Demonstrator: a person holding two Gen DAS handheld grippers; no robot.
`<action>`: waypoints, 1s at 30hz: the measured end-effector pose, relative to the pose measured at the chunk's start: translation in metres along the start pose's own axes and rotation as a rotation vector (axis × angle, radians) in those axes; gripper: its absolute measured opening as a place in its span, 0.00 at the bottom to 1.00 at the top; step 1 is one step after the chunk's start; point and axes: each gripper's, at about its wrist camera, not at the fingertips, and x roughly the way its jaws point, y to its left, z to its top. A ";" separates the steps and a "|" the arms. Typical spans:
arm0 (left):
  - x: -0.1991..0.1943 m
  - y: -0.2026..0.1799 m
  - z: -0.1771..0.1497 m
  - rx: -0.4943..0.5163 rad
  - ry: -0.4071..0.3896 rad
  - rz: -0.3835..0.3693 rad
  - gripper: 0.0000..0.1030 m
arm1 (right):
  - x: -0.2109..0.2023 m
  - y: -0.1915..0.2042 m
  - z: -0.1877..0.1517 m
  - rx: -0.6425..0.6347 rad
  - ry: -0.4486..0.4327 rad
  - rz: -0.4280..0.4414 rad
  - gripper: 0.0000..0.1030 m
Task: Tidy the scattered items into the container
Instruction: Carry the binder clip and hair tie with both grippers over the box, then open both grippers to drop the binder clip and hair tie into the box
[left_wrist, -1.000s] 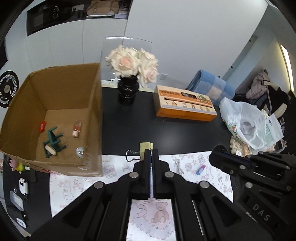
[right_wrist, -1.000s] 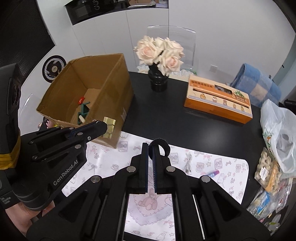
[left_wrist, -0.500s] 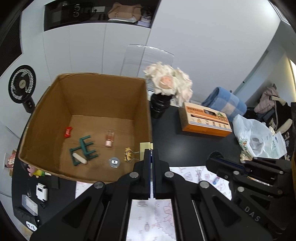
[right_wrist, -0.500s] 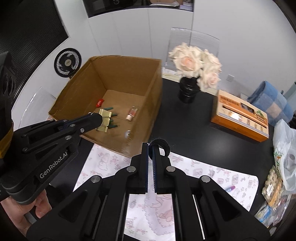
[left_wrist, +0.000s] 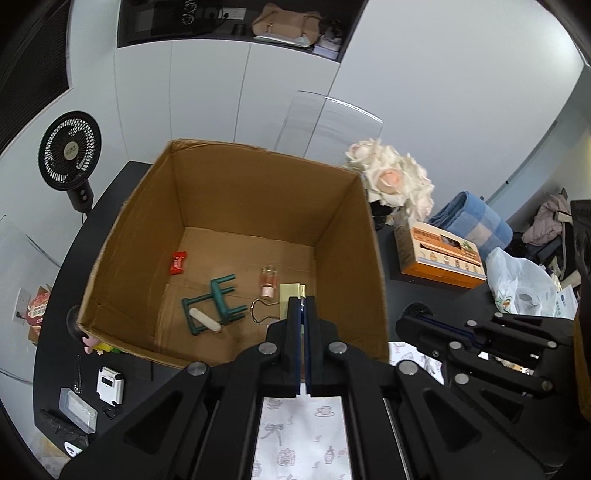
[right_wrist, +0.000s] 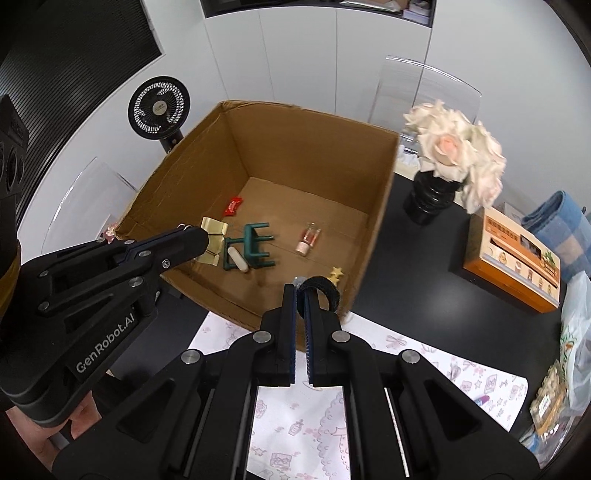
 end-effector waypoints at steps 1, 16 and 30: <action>0.001 0.004 0.001 -0.005 0.000 0.003 0.01 | 0.003 0.002 0.002 -0.002 0.003 0.002 0.04; 0.021 0.034 0.010 -0.039 0.023 0.011 0.01 | 0.043 0.025 0.023 -0.026 0.043 0.018 0.04; 0.040 0.050 0.008 -0.077 0.043 -0.008 0.01 | 0.069 0.022 0.027 -0.017 0.076 0.011 0.06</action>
